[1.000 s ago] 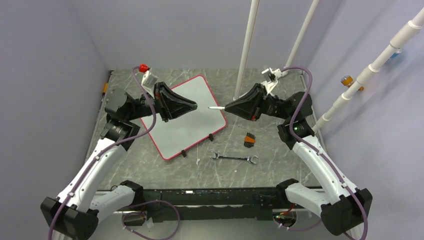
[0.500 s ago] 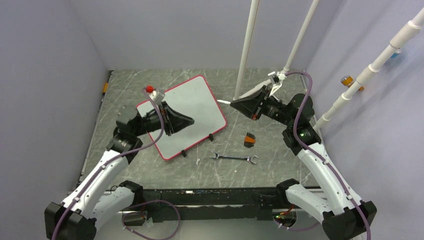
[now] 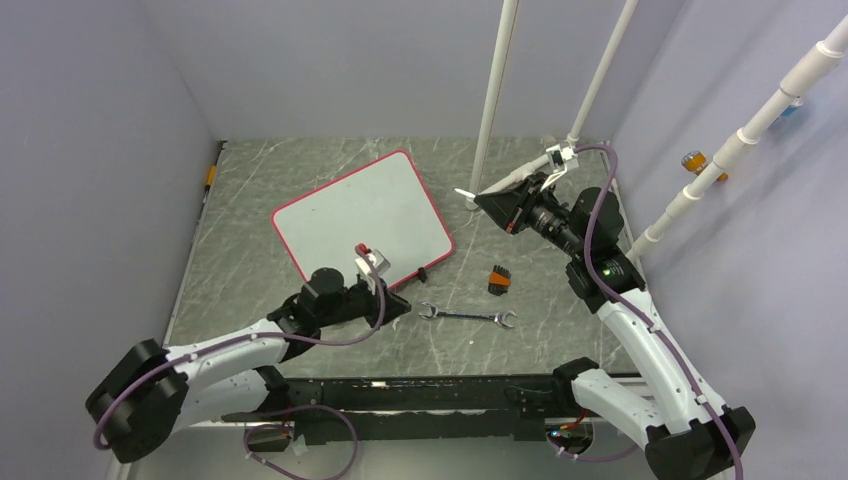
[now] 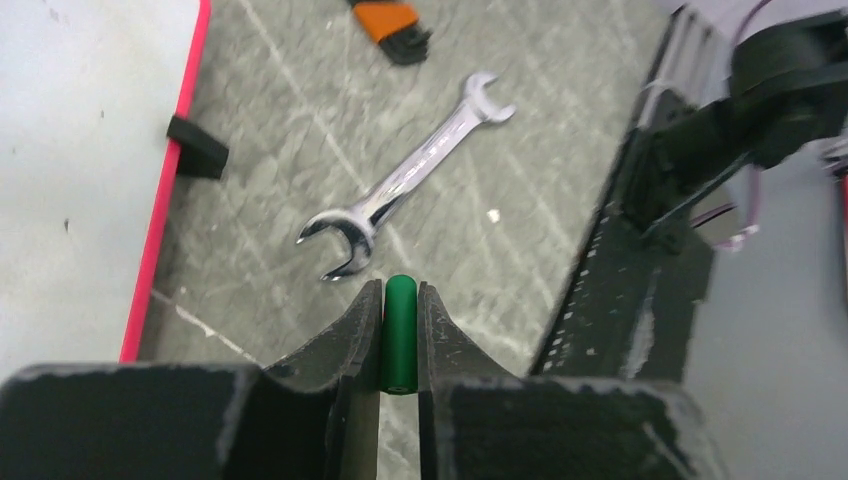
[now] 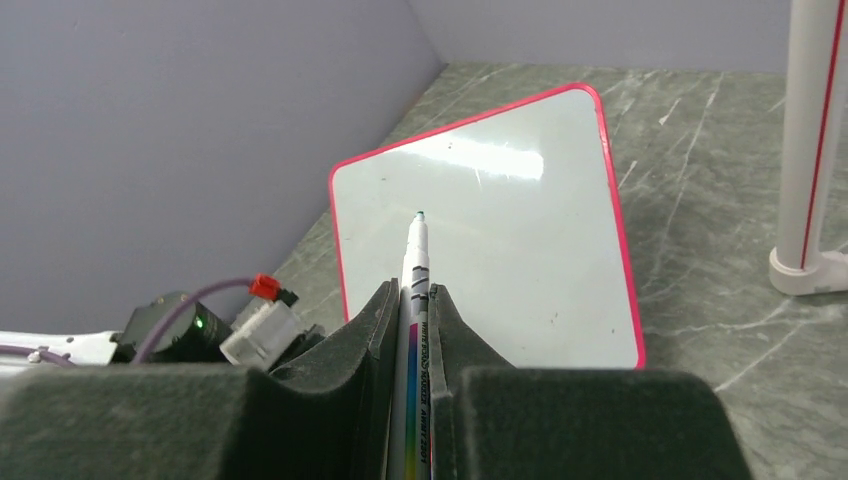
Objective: Write a sentence on the whiteboard
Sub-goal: Put down the pen cap at the corner of the board.
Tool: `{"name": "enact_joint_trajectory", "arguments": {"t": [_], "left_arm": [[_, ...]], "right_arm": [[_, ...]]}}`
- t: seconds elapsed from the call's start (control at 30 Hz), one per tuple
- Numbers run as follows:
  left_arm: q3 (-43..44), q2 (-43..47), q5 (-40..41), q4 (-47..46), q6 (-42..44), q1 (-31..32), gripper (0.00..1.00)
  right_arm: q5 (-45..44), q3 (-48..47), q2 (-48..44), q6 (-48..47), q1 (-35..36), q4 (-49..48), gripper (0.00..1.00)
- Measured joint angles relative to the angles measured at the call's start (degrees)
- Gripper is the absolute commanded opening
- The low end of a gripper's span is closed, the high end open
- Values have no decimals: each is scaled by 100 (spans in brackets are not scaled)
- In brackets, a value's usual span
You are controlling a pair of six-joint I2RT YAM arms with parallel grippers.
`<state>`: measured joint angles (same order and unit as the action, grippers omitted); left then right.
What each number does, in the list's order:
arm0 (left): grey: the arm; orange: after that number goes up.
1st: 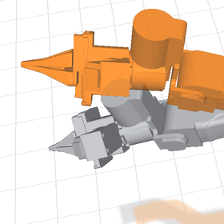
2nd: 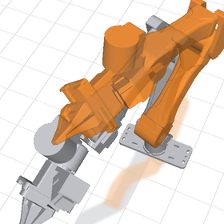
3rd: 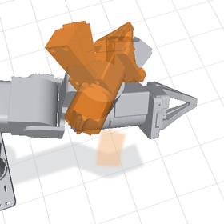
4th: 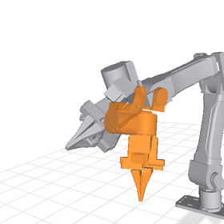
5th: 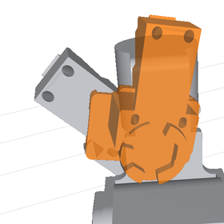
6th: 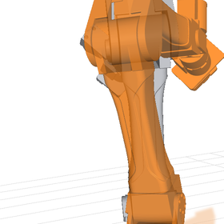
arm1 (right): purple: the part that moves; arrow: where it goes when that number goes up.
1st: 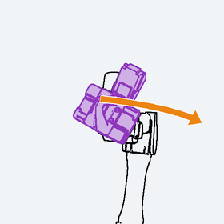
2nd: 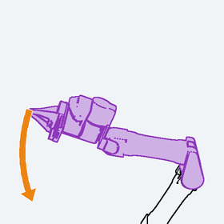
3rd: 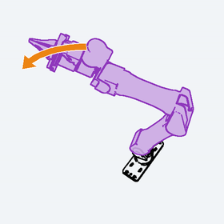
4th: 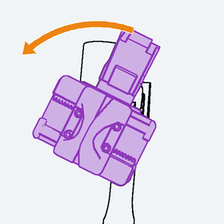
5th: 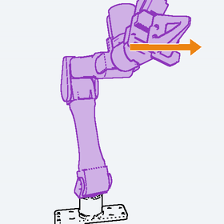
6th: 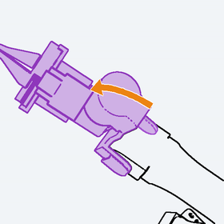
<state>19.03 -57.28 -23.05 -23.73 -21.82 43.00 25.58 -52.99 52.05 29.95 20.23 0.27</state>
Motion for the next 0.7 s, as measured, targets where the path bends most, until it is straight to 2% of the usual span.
{"name": "enact_joint_trajectory", "arguments": {"t": [0.17,0.3,0.7], "left_arm": [[-199,-704,719,-420,446,455,0],[-245,-1270,1078,-800,634,658,7],[-284,-2339,1593,-1502,761,964,20]], "right_arm": [[-173,2,-7,-22,0,181,0],[-273,2,-48,-39,0,293,0],[-431,39,-164,-105,0,424,0]]}}
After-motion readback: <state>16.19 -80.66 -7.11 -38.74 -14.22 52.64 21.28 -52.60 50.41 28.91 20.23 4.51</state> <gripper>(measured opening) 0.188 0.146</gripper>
